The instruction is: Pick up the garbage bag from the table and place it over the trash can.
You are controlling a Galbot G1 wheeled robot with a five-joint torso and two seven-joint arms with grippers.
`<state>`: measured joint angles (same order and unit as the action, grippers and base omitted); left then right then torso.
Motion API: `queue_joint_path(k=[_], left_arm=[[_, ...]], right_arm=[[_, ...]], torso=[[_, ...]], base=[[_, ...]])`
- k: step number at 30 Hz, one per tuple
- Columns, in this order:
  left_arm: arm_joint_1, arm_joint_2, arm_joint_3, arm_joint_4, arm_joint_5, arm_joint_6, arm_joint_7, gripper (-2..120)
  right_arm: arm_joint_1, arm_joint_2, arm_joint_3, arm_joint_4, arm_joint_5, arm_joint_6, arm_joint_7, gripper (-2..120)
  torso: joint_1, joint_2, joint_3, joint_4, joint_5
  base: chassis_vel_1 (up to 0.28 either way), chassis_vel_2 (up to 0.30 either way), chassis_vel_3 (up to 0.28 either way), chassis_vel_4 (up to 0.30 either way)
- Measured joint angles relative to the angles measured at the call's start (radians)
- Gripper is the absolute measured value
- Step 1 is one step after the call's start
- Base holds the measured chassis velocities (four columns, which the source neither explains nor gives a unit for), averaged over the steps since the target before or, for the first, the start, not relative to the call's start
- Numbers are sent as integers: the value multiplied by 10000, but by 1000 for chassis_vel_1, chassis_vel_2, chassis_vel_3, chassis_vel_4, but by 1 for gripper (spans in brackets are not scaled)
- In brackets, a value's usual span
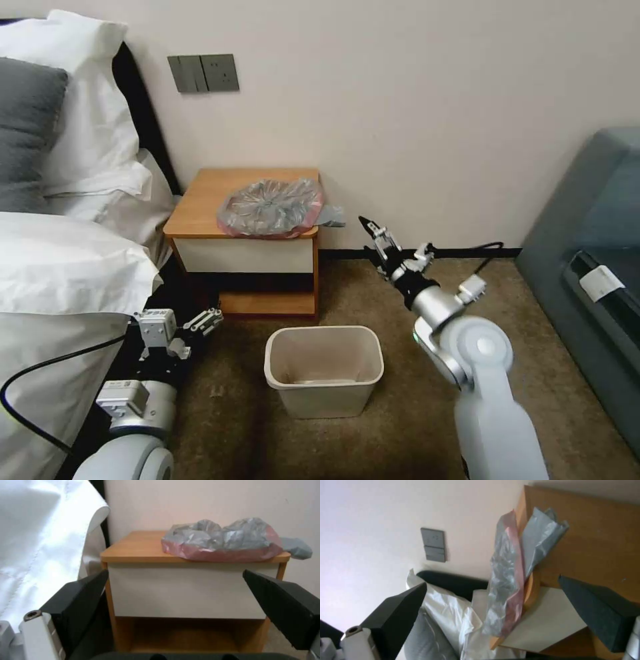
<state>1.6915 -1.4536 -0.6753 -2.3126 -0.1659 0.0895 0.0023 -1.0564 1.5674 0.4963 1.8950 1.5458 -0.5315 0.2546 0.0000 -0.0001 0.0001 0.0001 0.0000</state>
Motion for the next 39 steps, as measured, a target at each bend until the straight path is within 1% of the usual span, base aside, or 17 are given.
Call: queue_joint_path(k=[2,4,7,8,10,12,15,19,20,22,23,26,33,35,36,38,39], left_arm=[[-13,1,2,-4,-1,-10,9,100],[-17,1,3,-4,-1,-16,12,100],[-31,-4,2,-4,-6,-35,18,100],[-31,-4,2,-4,-6,-35,18,100],[-35,-12,3,-2,-8,-77,55,100],[-34,-13,2,0,-8,-89,68,100],[-33,-34,3,10,-8,-157,122,100],[-31,-69,2,10,-1,-186,131,100],[-26,-92,-1,3,2,-200,143,100],[-28,-101,-22,-6,2,-225,152,100],[-28,-101,-22,-6,2,-225,152,100],[-33,-136,-78,-5,1,-276,169,100],[-56,-178,-82,55,0,-322,181,100],[-65,-178,-84,74,-2,-327,184,100],[-65,-178,-84,74,-2,-327,184,100],[-67,-170,-89,85,-3,-337,186,100],[-67,-166,-90,91,-4,-358,187,100]], right_arm=[[452,100,-21,-928,64,31,18,100],[542,128,-34,-1137,4,58,-15,100],[999,256,-65,-2177,-482,200,-401,100],[999,256,-65,-2177,-482,200,-401,100],[1235,322,-92,-2648,-790,300,-827,100],[1284,342,-93,-2744,-837,309,-930,100],[1703,404,-112,-3456,-1146,324,-1592,100],[1968,404,-118,-3860,-1307,345,-1894,100],[2337,405,-116,-4328,-1406,396,-2094,100],[2666,406,-116,-4719,-1440,411,-2175,100],[2666,406,-116,-4719,-1440,411,-2175,100],[3183,416,-110,-5417,-1605,445,-2439,100],[3543,416,-202,-5933,-1837,407,-2524,100],[3559,416,-236,-5936,-1881,406,-2543,93],[3559,416,-236,-5936,-1881,406,-2543,93],[3559,414,-250,-5859,-1872,403,-2526,82],[3555,414,-255,-5822,-1859,402,-2504,78]], torso=[[0,0,0,-1,-1],[0,1,0,-1,0],[-1,0,0,0,0],[-1,0,0,0,0],[0,0,-1,-1,0],[0,0,-1,-1,0],[0,0,-1,-1,0],[0,0,0,-1,1],[1,0,0,-1,0],[0,0,-1,0,0],[0,0,-1,0,0],[0,0,-1,-1,0],[0,0,-1,-1,0],[0,0,-1,0,0],[0,0,-1,0,0],[0,0,-1,-1,1],[0,0,-1,-1,0]], base=[[0,0,0,0],[0,0,0,0],[0,0,0,0],[0,0,0,0],[0,0,0,0],[0,0,0,0],[0,0,0,0],[0,0,0,0],[0,0,0,0],[0,0,0,0],[0,0,0,0],[0,0,0,0],[0,0,0,0],[0,0,0,0],[0,0,0,0],[0,0,0,0],[0,0,0,0]])
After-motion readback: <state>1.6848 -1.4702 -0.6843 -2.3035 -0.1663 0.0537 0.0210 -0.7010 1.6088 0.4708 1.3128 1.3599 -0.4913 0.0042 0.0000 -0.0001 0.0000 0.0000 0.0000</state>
